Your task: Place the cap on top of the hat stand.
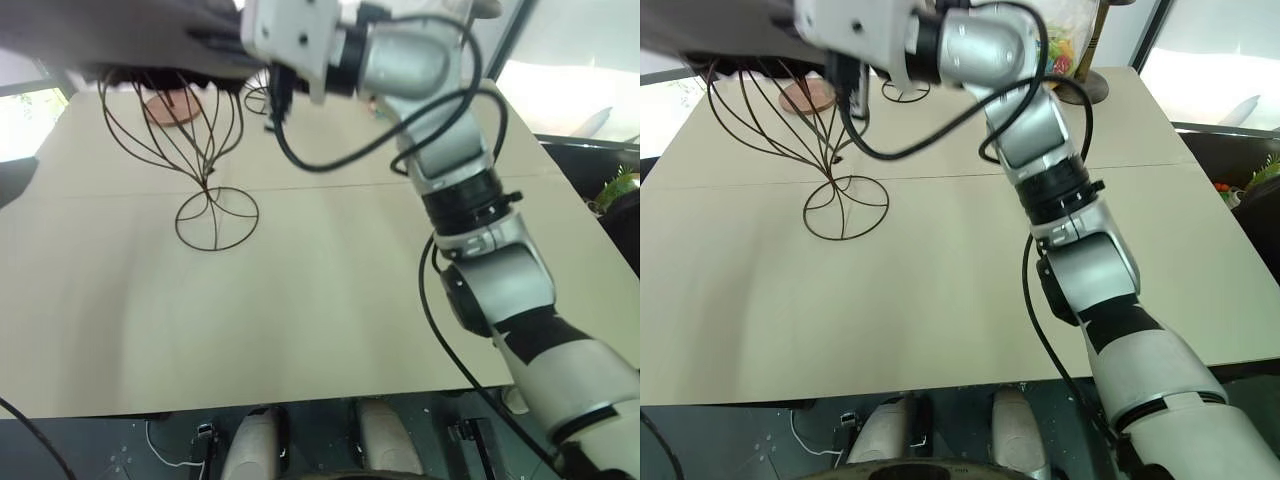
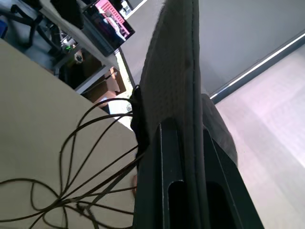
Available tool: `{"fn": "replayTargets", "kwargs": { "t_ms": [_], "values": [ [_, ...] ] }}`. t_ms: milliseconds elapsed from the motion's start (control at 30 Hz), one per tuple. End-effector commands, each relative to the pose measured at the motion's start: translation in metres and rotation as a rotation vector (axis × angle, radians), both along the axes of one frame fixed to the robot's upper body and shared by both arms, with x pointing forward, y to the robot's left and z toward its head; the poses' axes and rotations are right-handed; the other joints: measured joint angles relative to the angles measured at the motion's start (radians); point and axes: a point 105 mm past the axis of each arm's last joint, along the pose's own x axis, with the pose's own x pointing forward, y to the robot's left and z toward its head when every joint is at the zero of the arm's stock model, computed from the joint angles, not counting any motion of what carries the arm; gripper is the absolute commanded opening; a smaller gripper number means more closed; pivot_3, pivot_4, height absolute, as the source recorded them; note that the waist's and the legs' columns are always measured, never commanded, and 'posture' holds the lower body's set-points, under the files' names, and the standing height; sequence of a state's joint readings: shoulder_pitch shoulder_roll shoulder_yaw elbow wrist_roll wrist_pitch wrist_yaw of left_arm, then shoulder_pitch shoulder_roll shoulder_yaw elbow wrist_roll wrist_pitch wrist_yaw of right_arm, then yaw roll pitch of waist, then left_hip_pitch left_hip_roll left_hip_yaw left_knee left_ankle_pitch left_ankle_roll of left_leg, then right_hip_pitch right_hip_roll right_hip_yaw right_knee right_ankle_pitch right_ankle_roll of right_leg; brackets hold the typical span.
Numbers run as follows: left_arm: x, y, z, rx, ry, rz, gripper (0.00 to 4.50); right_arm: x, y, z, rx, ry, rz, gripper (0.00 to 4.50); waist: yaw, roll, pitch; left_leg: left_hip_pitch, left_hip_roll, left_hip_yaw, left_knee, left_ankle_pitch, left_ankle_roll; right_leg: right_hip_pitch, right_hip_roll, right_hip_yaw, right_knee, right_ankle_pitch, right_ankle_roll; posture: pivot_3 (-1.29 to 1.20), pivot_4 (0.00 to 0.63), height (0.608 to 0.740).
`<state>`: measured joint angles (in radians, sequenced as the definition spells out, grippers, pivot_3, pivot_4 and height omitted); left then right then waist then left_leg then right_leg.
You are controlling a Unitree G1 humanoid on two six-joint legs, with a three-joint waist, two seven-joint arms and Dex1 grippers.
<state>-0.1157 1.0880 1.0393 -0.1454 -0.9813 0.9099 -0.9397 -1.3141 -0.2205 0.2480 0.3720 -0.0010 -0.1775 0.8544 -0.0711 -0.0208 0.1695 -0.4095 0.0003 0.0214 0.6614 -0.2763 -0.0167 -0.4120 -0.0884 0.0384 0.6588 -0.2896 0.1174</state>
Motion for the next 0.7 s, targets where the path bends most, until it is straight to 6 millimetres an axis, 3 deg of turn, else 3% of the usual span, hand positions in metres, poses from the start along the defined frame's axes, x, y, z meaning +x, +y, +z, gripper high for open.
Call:
{"fn": "replayTargets", "kwargs": {
  "t_ms": [33, 100, 267, 700],
  "values": [
    [-0.002, 0.001, 0.014, 0.042, -0.042, 0.007, 4.50, -0.013, 0.001, -0.013, -0.054, -0.110, 0.052, 0.06, 0.000, 0.000, 0.000, 0.000, 0.000, 0.000, 0.000, 0.000, 0.000, 0.000, 0.000, 0.000, 0.000, 0.000, 0.000, 0.00, 0.150, 0.739],
    [-0.002, 0.002, 0.016, 0.044, -0.044, 0.005, 4.50, -0.011, 0.000, -0.026, -0.090, -0.153, 0.044, 0.06, -0.001, 0.000, 0.000, 0.000, 0.000, 0.000, 0.000, 0.000, 0.000, 0.000, 0.001, 0.000, 0.000, 0.000, 0.000, 0.00, 0.150, 0.739],
    [-0.006, 0.006, 0.019, 0.053, -0.041, 0.018, 4.50, -0.011, 0.000, -0.055, -0.211, -0.451, 0.030, 0.06, -0.001, 0.000, 0.000, 0.000, 0.000, 0.001, 0.000, 0.000, 0.000, -0.001, 0.001, 0.000, 0.002, 0.000, 0.000, 0.00, 0.150, 0.739],
    [-0.047, 0.031, 0.008, 0.110, 0.046, 0.132, 4.50, -0.008, 0.008, -0.066, -0.228, -0.545, 0.070, 0.06, -0.007, -0.001, 0.001, 0.000, 0.000, 0.002, 0.000, 0.001, -0.001, -0.003, 0.001, 0.000, 0.004, 0.000, 0.000, 0.00, 0.150, 0.739]
  ]
}}
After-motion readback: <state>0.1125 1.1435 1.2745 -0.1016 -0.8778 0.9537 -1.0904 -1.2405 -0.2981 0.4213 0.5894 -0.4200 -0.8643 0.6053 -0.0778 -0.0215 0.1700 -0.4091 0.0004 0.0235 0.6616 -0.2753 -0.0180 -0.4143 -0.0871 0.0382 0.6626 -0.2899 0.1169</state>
